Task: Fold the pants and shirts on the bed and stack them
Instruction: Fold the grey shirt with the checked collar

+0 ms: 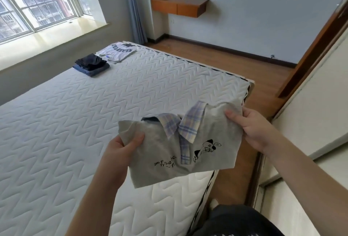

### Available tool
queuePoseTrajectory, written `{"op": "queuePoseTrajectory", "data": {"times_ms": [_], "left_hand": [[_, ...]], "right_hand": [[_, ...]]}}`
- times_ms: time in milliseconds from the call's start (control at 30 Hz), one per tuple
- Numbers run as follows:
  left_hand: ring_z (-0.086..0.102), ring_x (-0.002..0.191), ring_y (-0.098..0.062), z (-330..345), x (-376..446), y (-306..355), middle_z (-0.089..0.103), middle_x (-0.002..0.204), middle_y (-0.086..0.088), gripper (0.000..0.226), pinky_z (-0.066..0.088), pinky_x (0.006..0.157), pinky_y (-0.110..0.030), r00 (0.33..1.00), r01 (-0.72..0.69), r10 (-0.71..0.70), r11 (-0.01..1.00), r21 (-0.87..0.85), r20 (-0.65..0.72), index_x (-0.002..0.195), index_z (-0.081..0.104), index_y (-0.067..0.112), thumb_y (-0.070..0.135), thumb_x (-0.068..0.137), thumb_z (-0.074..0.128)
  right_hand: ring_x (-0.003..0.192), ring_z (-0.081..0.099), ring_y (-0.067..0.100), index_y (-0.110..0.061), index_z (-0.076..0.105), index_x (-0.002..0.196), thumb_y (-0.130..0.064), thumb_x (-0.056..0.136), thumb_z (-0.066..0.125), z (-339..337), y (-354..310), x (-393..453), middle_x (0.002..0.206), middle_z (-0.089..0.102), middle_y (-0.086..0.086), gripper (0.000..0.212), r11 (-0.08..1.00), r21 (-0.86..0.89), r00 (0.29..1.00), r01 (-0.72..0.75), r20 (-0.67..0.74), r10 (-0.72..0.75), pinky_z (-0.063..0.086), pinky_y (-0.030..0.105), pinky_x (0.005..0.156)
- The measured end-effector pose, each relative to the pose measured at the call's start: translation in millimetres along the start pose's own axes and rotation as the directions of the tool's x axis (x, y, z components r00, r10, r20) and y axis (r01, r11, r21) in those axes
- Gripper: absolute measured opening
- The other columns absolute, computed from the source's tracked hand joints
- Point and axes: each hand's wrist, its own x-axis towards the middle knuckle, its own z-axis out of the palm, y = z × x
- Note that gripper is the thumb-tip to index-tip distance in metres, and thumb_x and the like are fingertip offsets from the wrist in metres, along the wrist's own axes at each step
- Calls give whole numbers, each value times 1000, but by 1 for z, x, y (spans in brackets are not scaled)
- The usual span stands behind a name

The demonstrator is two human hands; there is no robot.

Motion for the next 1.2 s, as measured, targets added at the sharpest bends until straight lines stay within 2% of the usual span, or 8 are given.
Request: {"op": "queuePoseTrajectory", "data": {"times_ms": [200, 467, 667, 800, 933, 1000, 1100, 1200], "left_hand": [[74, 92, -29, 28, 35, -6, 76, 101, -14, 36, 59, 65, -27, 998, 10, -15, 997, 81, 61, 103, 73, 6, 25, 73, 76], [73, 93, -30, 103, 112, -12, 75, 102, -15, 36, 55, 73, -36, 999, 49, -47, 992, 120, -20, 99, 75, 8, 33, 72, 75], [74, 92, -22, 192, 172, 1, 76, 100, -9, 35, 54, 75, -32, 994, 75, -65, 989, 128, -84, 101, 73, 9, 38, 81, 69], [74, 81, -13, 231, 196, 6, 77, 91, -2, 27, 55, 65, -24, 986, 71, -50, 989, 131, -160, 94, 72, 12, 38, 91, 64], [73, 75, -8, 247, 213, 8, 77, 82, 6, 30, 53, 63, -23, 973, 104, -72, 985, 140, -222, 90, 71, 15, 44, 93, 62], [74, 78, -10, 247, 220, 7, 77, 85, 4, 29, 53, 65, -26, 969, 116, -85, 985, 126, -232, 92, 72, 16, 43, 94, 61], [74, 77, -10, 241, 228, 2, 77, 85, 4, 29, 55, 57, -20, 965, 128, -99, 986, 106, -243, 84, 77, 21, 42, 95, 60], [73, 89, -19, 233, 236, -2, 77, 96, 0, 26, 56, 71, -32, 958, 179, -161, 982, 57, -239, 89, 76, 25, 47, 85, 63]], "right_hand": [[96, 72, 24, -12, 76, 102, -35, 79, 74, -32, -5, 28, 106, 74, 11, 33, 1000, 30, 997, -6, -71, 8, 58, 25, 71], [99, 72, 24, -17, 77, 100, -41, 76, 75, -99, -8, 102, 107, 74, 10, 33, 993, 108, 996, -39, -79, 47, 57, 30, 78], [94, 72, 19, -22, 78, 97, -43, 86, 68, -163, -23, 162, 104, 75, 6, 25, 986, 148, 990, -75, -109, 92, 57, 22, 69], [97, 72, 22, -12, 77, 98, -56, 76, 71, -198, -37, 190, 105, 75, 9, 49, 986, 120, 987, -112, -101, 125, 56, 23, 72], [98, 72, 22, -14, 78, 95, -62, 71, 69, -217, -44, 206, 104, 75, 9, 55, 988, 101, 986, -114, -110, 124, 51, 31, 83], [96, 72, 20, -17, 79, 93, -59, 78, 67, -221, -44, 211, 103, 76, 7, 46, 990, 90, 984, -112, -130, 123, 49, 31, 82], [92, 73, 16, -20, 80, 91, -52, 88, 62, -222, -43, 216, 98, 76, 5, 36, 991, 44, 977, -126, -170, 132, 48, 30, 78], [86, 73, 13, -24, 80, 86, -54, 79, 62, -218, -42, 214, 94, 77, 3, 37, 993, -13, 968, -115, -227, 109, 48, 28, 75]]}}
